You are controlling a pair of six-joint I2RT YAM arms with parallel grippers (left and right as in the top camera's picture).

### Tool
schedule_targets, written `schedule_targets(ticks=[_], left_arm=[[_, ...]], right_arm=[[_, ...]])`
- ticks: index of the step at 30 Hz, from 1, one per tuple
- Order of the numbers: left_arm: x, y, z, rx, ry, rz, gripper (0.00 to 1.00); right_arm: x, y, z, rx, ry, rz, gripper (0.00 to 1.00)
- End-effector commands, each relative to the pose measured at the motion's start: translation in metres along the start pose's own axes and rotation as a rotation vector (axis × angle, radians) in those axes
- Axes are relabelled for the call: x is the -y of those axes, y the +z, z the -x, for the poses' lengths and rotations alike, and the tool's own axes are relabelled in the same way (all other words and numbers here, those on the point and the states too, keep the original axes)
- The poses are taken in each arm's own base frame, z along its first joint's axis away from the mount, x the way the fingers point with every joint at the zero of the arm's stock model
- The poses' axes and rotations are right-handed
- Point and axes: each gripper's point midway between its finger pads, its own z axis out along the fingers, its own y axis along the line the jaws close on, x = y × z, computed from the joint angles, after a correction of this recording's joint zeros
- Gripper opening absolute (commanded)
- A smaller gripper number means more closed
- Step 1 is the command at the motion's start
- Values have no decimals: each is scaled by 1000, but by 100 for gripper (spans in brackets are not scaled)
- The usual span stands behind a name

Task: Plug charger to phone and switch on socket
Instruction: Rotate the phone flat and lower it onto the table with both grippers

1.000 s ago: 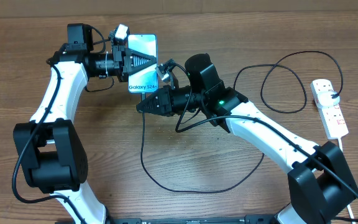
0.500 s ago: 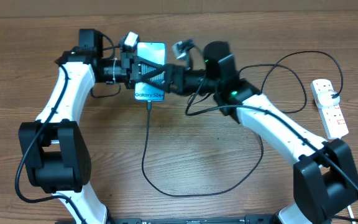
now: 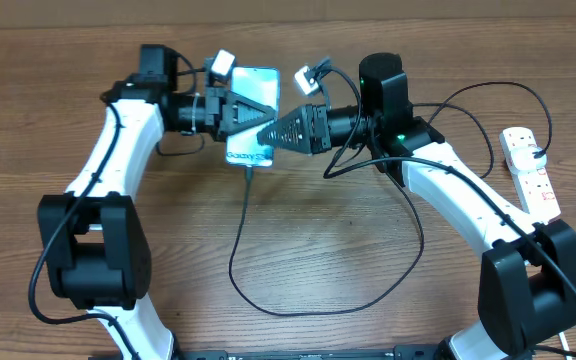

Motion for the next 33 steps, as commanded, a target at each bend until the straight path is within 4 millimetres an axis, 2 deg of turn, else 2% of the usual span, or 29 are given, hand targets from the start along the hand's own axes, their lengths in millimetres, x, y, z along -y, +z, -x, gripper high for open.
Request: schedule_targets(ticks=[1,2,4,7,8,10,12,14,15,16,20,24,26,30,33], left_arm=[[17,14,-7,-41,73,-60,4],[17,15,-6,-42,75,-60,4],[12,15,-2,-37,63,-30,4],[3,12,3,-18,36,29,4],[1,12,4,-16,36,36,4],[1,12,4,-16,39,37,4],[1,13,4,-18,39,37,4],[-2,13,4,-15,40,55,4],[-4,13,5,-12,40,67,6],[-6,13,5,-10,40,80,13],[-18,11,8,6,41,153,44],[-30,5,13,29,38,222,64],[-39,-1,16,50,33,277,77],[-61,-20,25,107,-2,405,84],[-79,-39,31,163,-47,521,86]], right_arm=[[-9,3,-6,-37,-45,21,83],[-5,5,-7,-34,-32,0,79],[6,6,-9,-25,-14,-48,64],[23,8,-11,-3,29,-138,35],[28,9,-12,3,40,-162,29],[32,10,-10,15,41,-187,22],[36,9,-8,31,38,-213,22],[41,8,-5,49,38,-243,10],[43,7,-4,56,38,-253,6],[43,7,-3,60,37,-258,4],[47,6,-3,68,45,-279,4],[63,1,-5,87,91,-362,4],[73,-3,-9,93,124,-413,4],[98,-16,-19,106,204,-557,4],[122,-29,-34,101,279,-689,4]])
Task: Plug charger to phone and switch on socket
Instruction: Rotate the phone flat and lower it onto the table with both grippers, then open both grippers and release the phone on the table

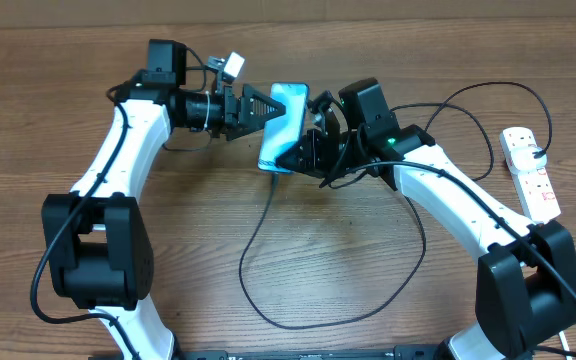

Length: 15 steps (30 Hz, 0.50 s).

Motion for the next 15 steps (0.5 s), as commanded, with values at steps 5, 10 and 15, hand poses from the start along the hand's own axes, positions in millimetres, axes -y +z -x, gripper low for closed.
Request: schedule_targets(ticks=[5,10,15], left_arm=[[-73,-35,13,125,-132,421,88],[-98,-47,8,136,-160,588,89],[-115,-60,8,154,-166,707,100]], right_arm=[[57,5,-2,10,92,-244,4],[75,15,-12,-39,139,-277,4],[88,18,-19,-66,171,-315,4]])
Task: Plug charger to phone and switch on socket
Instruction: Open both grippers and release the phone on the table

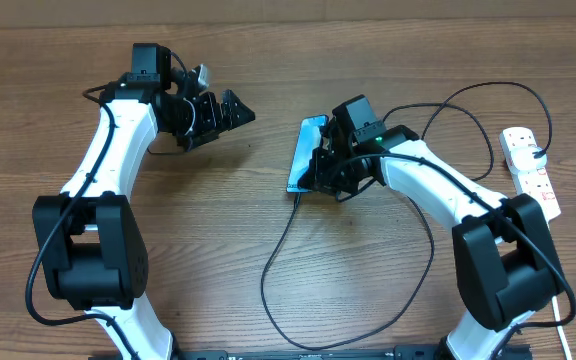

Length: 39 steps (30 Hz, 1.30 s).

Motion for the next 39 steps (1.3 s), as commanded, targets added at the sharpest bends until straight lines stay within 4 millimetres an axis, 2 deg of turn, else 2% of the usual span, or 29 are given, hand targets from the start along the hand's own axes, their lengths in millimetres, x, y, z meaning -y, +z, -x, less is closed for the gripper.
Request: schedule_targets(ticks=[1,6,20,22,23,28,31,33,39], left_arm=[[-21,-6,6,50,4,150,100],[-21,-6,6,51,4,154,100],[-21,-6,6,51,4,154,100],[-21,-6,6,51,4,154,100],[-21,-6,6,51,4,154,100],[-21,-6,6,51,4,154,100],[-21,-6,6,51,4,154,100],[-21,-6,6,51,4,154,100],[-21,-6,7,52,5,154,100]], right_arm=[[0,-1,4,9,-10,-9,4],[9,5,-3,-29,20,-36,4],[36,40,-15,-142,25,-56,4],[37,41,-14,-136,20,-62,14],[40,41,-12,-127,19,-74,24],[48,41,-8,-101,17,-124,27],[48,41,-8,-101,16,-126,32],[53,40,-5,-86,15,-150,41],[59,39,-2,-67,23,-183,45]])
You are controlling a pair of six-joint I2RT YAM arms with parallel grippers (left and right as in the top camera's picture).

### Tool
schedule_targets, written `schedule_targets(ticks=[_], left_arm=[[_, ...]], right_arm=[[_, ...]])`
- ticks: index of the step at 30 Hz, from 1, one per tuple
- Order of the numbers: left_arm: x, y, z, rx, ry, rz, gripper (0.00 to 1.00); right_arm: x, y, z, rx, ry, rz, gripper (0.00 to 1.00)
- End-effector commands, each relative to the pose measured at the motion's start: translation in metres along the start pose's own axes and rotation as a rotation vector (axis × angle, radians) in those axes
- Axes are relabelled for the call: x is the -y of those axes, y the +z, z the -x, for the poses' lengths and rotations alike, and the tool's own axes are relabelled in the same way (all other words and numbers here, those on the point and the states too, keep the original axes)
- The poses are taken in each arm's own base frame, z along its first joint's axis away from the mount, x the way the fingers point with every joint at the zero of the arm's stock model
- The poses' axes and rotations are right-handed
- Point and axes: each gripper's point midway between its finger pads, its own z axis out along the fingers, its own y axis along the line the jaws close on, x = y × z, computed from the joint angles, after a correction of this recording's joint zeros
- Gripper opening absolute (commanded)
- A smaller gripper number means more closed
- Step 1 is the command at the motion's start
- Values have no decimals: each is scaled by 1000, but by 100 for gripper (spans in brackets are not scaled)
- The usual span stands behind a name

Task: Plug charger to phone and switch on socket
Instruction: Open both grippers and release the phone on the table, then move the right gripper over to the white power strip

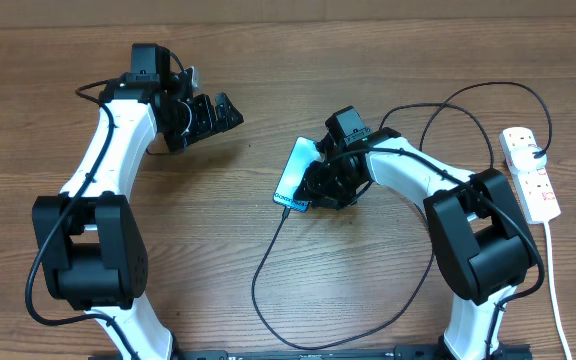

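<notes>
In the overhead view the light-blue phone (294,174) lies tilted at mid-table, its lower end toward the front left. The black charger cable (264,262) is plugged into that lower end and loops across the table in front. My right gripper (317,184) is against the phone's right edge and looks shut on it; its fingertips are hidden under the wrist. My left gripper (226,110) is well away at the back left, open and holding nothing. The white socket strip (531,176) lies at the far right edge.
A white plug (538,152) sits in the socket strip, and its white lead runs down the right edge. Black arm cables arc behind my right arm between the phone and the strip. The wooden table (188,250) carries the cable loop at the front.
The phone with my right gripper has shifted a little left and toward the front, turning more slanted. My right wrist has rotated. The left gripper has barely moved.
Both grippers were on the plugged-in phone at the back, left of centre. Then the phone was further right, still between them. Then the left gripper had let go and stood back at the left, leaving the right gripper alone on the phone, now slightly nearer the front.
</notes>
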Motion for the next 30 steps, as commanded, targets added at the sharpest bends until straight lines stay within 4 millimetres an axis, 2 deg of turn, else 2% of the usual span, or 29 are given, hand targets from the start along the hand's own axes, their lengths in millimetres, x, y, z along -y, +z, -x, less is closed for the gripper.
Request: schedule_targets(ticks=[1,4,7,10,13,16,20,24,30], left_arm=[[4,-4,-1,8,5,1,100],[4,-4,-1,8,5,1,100],[4,-4,-1,8,5,1,100],[4,-4,-1,8,5,1,100],[4,-4,-1,8,5,1,100],[4,-4,-1,8,4,1,100],[4,-4,-1,8,5,1,100],[4,-4,-1,8,5,1,100],[4,-4,-1,8,5,1,100]], right_arm=[[21,0,9,43,21,-96,45],[23,-5,10,49,34,-104,50],[23,-26,20,81,54,-119,53],[23,-66,31,137,81,-154,58],[35,-114,40,200,103,-235,64],[62,-161,40,237,181,-350,73],[113,-205,31,235,278,-513,99],[173,-240,18,240,428,-643,100],[242,-283,8,311,643,-652,100]])
